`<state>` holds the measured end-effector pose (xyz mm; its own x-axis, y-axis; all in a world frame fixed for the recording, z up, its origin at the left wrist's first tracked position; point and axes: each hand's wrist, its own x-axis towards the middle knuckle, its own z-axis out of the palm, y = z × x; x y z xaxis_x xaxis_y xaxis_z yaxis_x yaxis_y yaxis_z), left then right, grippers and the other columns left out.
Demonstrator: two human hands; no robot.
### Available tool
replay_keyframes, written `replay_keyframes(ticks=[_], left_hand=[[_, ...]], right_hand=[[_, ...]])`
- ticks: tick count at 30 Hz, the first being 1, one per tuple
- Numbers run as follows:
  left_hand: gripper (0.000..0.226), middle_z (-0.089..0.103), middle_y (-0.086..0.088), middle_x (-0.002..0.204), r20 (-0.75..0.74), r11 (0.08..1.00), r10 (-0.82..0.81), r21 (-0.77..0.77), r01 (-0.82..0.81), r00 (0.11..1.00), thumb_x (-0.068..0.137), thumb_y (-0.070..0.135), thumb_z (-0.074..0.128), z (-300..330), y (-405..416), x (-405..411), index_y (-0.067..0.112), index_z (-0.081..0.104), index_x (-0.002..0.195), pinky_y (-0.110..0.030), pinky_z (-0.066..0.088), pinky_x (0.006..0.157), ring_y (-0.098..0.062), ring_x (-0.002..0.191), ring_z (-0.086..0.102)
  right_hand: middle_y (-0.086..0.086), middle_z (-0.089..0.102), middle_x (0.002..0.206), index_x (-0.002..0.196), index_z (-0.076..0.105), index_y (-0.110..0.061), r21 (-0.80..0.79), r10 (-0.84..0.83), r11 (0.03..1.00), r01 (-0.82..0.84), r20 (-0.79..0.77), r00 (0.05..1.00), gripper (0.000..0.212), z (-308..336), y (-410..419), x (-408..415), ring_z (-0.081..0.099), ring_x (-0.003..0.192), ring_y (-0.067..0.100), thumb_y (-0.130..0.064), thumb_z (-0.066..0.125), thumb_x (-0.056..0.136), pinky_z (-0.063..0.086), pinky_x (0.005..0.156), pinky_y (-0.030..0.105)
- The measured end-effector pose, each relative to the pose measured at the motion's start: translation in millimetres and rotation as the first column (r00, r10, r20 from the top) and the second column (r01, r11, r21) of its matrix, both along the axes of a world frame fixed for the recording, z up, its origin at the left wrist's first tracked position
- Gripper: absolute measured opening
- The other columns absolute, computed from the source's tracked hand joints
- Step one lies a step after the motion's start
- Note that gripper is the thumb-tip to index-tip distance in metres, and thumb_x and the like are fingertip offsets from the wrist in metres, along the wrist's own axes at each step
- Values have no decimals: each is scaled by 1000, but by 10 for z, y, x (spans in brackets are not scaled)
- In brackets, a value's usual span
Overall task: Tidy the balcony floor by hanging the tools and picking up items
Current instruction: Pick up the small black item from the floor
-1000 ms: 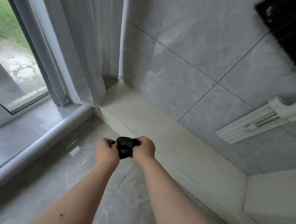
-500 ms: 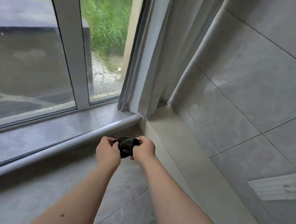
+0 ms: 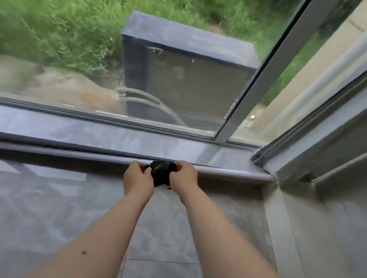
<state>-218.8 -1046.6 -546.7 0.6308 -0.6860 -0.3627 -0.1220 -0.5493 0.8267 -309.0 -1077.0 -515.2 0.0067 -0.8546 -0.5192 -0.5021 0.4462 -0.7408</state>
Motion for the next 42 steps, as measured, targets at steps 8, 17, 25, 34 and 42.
replay_keyframes(ticks=[8, 17, 25, 34, 42], left_hand=[[13, 65, -15, 107, -3, 938, 345, 20, -345, 938, 92, 9, 52, -35, 638, 1358, 3, 58, 102, -29, 44, 78, -25, 88, 57], [15, 68, -15, 106, -11, 760, 649, 41, -648, 761, 89, 9, 58, -151, 1561, 2442, 1, 64, 99, -25, 43, 75, -23, 88, 60], [15, 69, -13, 104, 9, 523, 852, 22, -852, 523, 88, 12, 60, -233, 2658, 3182, 1, 65, 98, -24, 40, 71, -27, 94, 63], [14, 69, -14, 103, 29, 323, 946, 16, -946, 323, 87, 12, 61, -198, 4346, 3959, 2, 64, 96, -25, 38, 70, -29, 93, 63], [13, 69, -13, 101, 27, 170, 985, -11, -985, 169, 88, 11, 60, -147, 6016, 4477, 1, 63, 95, -25, 37, 68, -19, 77, 52]], right_hand=[[17, 60, 109, 115, 60, -5, -3, 294, 956, -294, 11, 956, 37, -23, 382, 1503, 63, 104, 39, 7, 43, 85, 56, 88, 46], [13, 63, 96, 93, 60, -13, -42, 559, 828, -559, -4, 829, 29, -65, 1141, 2787, 64, 88, 31, 6, 41, 83, 51, 72, 36], [18, 66, 95, 105, 63, -7, -29, 738, 673, -739, -39, 673, 32, -131, 2195, 3742, 56, 78, 25, 4, 44, 82, 44, 67, 30], [14, 64, 88, 88, 57, -13, -30, 868, 495, -869, -19, 495, 27, -107, 3851, 4673, 57, 76, 26, 6, 41, 78, 44, 62, 29], [11, 64, 86, 104, 64, -7, -70, 950, 311, -948, -12, 312, 23, -92, 5438, 5349, 59, 78, 26, -5, 51, 85, 43, 59, 26]])
